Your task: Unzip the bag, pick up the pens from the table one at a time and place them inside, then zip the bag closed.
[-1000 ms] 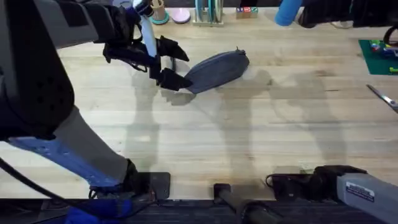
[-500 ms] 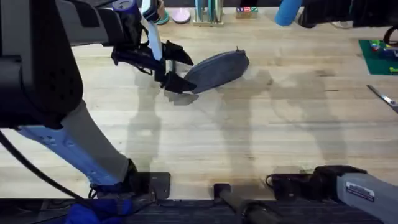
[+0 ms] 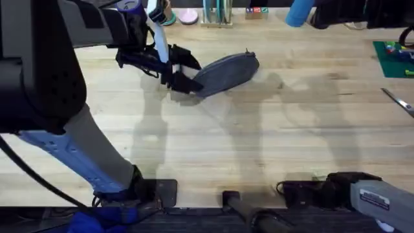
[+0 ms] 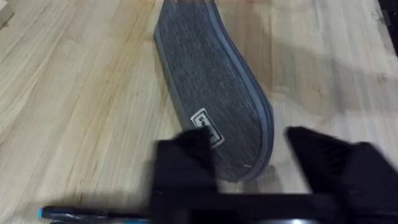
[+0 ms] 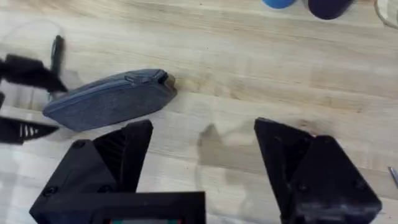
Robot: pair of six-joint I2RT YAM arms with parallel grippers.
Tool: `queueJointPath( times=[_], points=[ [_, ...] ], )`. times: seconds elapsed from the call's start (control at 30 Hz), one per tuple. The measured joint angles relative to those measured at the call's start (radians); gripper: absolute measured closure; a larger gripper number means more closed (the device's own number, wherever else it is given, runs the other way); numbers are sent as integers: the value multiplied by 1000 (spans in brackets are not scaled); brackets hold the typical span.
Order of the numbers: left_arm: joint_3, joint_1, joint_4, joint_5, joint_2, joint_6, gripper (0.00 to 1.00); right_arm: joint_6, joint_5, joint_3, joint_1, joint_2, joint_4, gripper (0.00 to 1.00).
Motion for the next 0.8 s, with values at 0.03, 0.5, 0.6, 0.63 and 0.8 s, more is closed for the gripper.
queueJointPath(
  times=[0.03,0.5,0.6,0.63,0.8],
  points=[
    [0,0,-1,0,0,0,431,0,0,0,0,0,0,5],
    [0,1,8,-1,0,4,957,0,0,0,0,0,0,6],
    [0,1,10,-1,0,5,957,0,0,0,0,0,0,6],
    [0,1,10,-1,0,4,957,0,0,0,0,0,0,6],
    [0,1,10,-1,0,4,958,0,0,0,0,0,0,5]
  ],
)
